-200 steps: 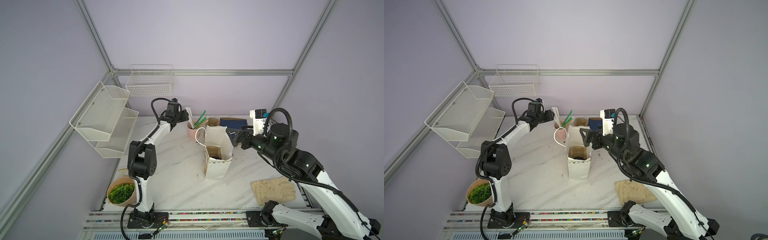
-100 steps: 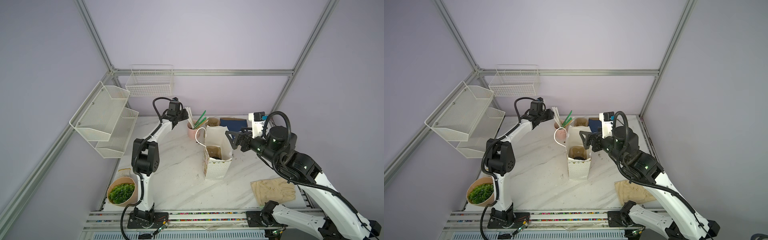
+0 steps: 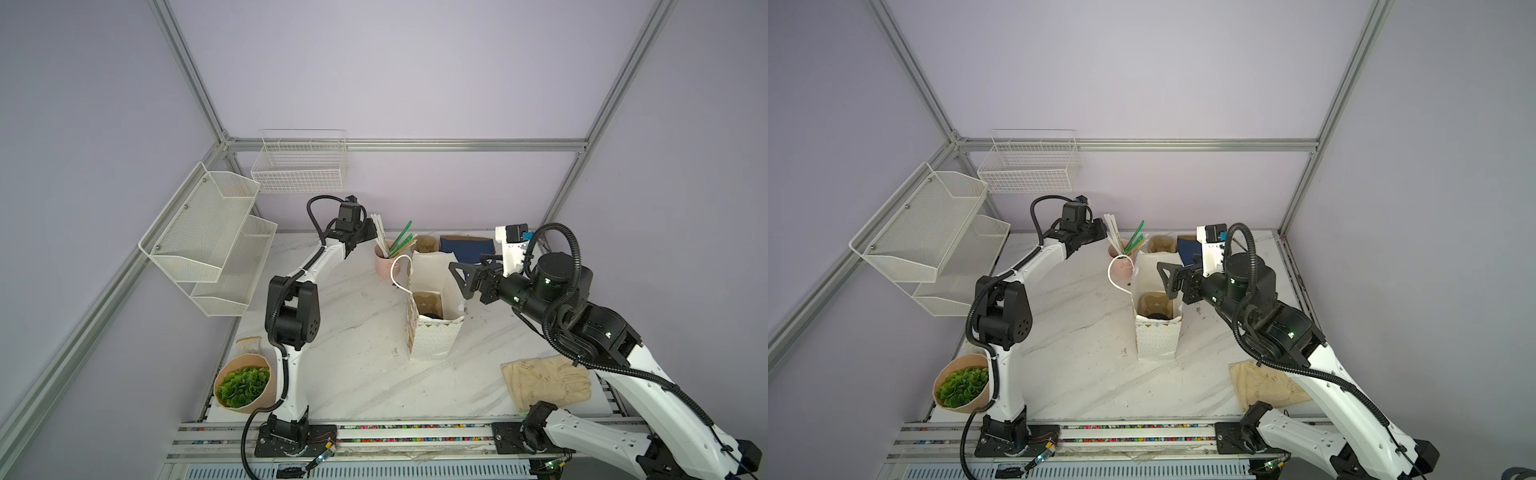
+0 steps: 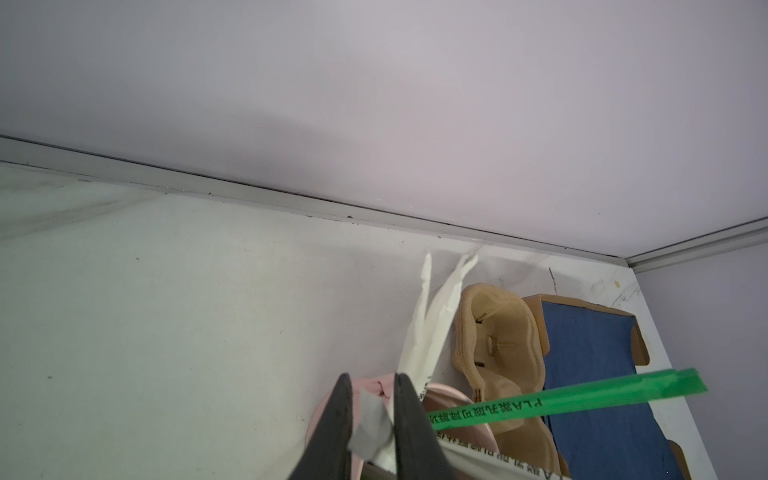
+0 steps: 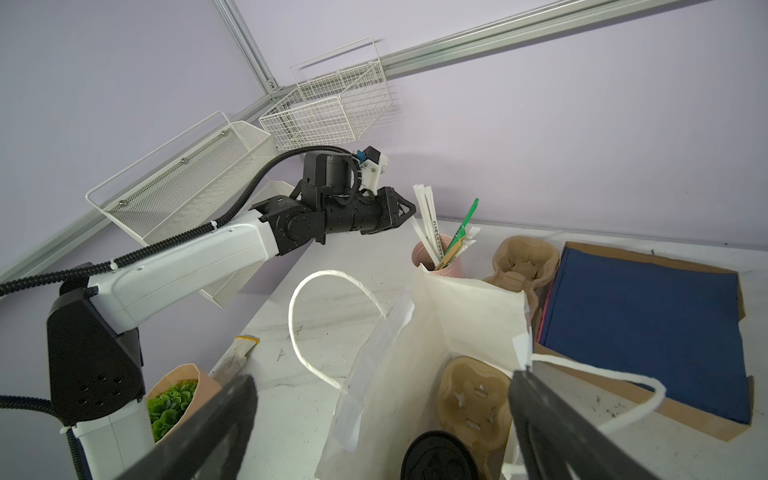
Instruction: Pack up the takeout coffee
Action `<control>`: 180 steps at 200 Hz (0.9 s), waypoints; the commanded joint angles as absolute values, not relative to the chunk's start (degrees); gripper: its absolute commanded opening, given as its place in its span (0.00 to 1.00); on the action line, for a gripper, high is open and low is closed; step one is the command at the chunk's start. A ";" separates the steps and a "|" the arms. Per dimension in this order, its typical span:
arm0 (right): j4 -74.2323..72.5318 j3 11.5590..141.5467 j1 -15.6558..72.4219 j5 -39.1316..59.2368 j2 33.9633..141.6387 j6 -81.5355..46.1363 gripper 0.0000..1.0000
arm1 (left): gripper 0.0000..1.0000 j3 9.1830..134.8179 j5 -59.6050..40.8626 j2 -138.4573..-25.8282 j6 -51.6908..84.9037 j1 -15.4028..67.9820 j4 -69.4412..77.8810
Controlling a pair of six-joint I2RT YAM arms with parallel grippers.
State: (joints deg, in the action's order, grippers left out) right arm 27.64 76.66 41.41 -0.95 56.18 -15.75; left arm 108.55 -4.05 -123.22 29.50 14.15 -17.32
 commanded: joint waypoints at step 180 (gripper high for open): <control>25.49 78.35 41.22 3.03 56.20 -17.18 0.97 | 0.00 113.61 -1.06 -114.79 24.02 13.84 -19.68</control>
State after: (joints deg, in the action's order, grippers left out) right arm 27.57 76.86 41.41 1.48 56.18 -16.32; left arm 109.30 -1.61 -119.26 26.17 14.15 -20.12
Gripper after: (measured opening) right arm 0.974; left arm 0.047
